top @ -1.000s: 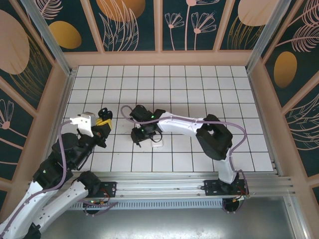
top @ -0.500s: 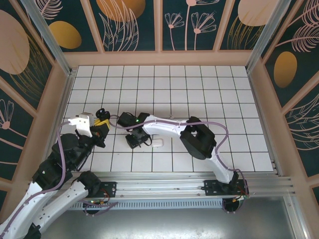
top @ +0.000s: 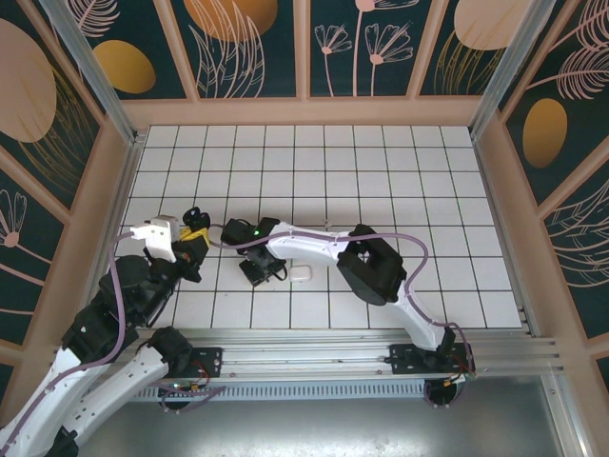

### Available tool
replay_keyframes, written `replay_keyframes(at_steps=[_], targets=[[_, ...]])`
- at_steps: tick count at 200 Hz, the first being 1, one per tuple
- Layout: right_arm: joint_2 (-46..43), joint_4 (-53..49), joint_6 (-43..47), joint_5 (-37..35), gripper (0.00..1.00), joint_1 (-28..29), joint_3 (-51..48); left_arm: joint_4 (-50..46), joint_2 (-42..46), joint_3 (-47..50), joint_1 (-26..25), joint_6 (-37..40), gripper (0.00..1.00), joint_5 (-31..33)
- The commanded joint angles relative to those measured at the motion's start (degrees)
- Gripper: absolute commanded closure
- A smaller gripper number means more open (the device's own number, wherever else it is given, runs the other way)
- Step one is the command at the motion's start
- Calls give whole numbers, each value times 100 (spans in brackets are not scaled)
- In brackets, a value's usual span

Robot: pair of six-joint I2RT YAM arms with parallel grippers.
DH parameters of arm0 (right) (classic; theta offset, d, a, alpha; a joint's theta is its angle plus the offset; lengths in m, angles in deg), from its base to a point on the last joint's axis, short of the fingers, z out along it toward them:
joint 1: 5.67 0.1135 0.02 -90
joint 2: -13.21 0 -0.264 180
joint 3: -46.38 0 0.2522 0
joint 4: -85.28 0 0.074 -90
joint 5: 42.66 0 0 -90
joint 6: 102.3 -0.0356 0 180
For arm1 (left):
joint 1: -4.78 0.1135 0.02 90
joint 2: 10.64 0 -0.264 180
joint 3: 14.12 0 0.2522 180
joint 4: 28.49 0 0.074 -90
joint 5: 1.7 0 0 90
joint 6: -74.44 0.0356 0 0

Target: Insert wireless bluetooth earbuds into charging case

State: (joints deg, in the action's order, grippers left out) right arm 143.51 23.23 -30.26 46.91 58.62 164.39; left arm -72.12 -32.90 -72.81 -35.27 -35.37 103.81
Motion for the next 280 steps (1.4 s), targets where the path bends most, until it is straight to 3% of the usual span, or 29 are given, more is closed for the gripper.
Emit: replay_keyframes(at_steps=[1,54,133,197,241,280], targets=[[146,-299,79,-117,64,70,166,41,16,-95,21,-39,100,48],[125,-322,116,-89,80,74,183,42,-17,-105,18,-30,100,-2],[-1037,339,-110,-162,84,-260,-605,119,-125,-157,17,-56,100,-229],[-2705,1164,-376,-379,84,-749,-1542,806,-372,297,26,-162,100,-1261],[-4433,2346,-406,-71,86,-1241,-2791,1944,-576,906,18,-354,100,-2203],[-5740,3118,-130,-72,87,-1287,-3523,2808,-1049,1187,18,-334,100,-2779]])
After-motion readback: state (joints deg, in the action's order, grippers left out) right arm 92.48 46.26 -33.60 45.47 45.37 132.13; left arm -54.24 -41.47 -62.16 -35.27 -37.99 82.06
